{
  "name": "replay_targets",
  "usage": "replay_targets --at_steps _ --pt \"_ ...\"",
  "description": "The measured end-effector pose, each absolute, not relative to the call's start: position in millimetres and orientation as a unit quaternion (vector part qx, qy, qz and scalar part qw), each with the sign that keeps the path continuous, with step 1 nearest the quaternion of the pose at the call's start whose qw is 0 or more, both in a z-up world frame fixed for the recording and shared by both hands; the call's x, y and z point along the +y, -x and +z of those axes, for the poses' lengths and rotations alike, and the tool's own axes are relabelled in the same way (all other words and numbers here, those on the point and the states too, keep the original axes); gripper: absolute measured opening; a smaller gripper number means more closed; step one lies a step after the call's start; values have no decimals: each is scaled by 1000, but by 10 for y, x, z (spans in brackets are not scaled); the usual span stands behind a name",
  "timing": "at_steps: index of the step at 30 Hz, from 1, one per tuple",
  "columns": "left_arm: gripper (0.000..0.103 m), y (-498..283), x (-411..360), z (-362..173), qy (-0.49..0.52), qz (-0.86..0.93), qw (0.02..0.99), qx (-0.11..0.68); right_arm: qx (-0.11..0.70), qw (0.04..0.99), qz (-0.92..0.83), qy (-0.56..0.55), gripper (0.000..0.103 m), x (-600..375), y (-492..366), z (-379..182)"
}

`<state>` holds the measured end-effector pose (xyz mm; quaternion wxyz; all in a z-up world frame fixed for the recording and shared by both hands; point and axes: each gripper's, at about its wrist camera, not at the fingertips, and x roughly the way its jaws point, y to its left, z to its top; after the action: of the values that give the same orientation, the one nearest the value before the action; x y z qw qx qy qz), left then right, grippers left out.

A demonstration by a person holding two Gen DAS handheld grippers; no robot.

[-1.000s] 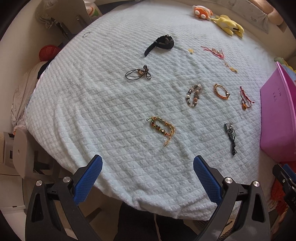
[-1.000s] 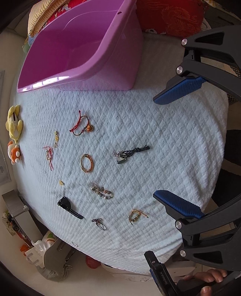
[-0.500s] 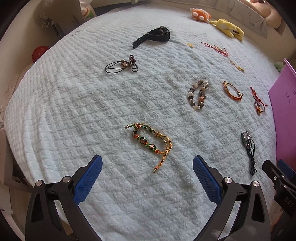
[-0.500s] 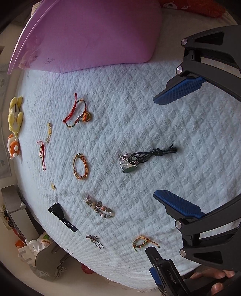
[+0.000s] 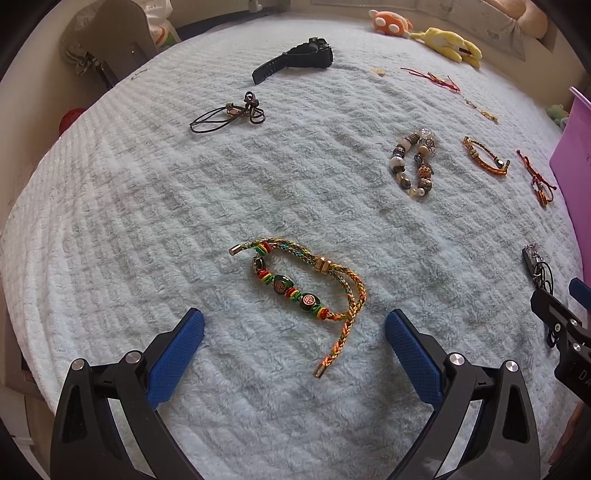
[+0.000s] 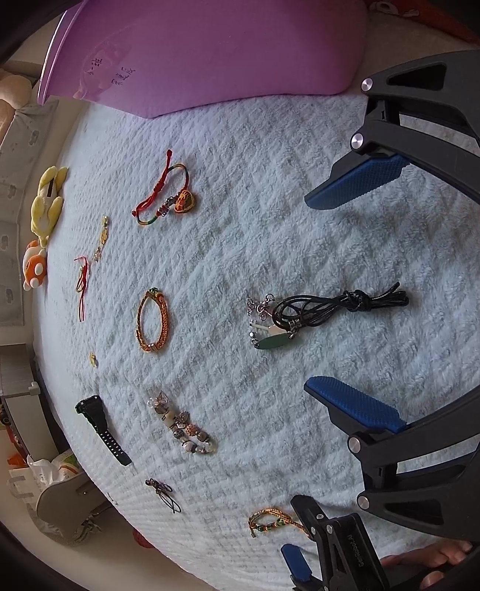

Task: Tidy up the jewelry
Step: 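Grasp the braided rainbow bracelet with the left tool while the right tool grasps the black cord pendant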

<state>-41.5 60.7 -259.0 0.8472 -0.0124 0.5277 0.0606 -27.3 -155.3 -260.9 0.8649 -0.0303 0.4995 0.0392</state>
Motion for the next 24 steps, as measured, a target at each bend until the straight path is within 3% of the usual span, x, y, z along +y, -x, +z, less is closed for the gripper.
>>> replay_targets --at_steps 2,5,13,19,24 --pt "97 409 607 -2607 14 63 849 525 500 864 42 40 85 -1514 283 -2641" --pt "97 378 578 -2625 12 73 852 519 504 861 44 51 71 -1466 279 -2695" --pt "95 196 488 -2661 -4 81 860 503 502 862 44 51 69 -1459 259 -2741" --pt "71 281 336 -2623 -41 57 869 490 499 864 41 54 66 -1430 254 -2745" --pt "56 285 318 -2605 -38 43 869 492 499 864 44 56 54 -1374 266 -2730"
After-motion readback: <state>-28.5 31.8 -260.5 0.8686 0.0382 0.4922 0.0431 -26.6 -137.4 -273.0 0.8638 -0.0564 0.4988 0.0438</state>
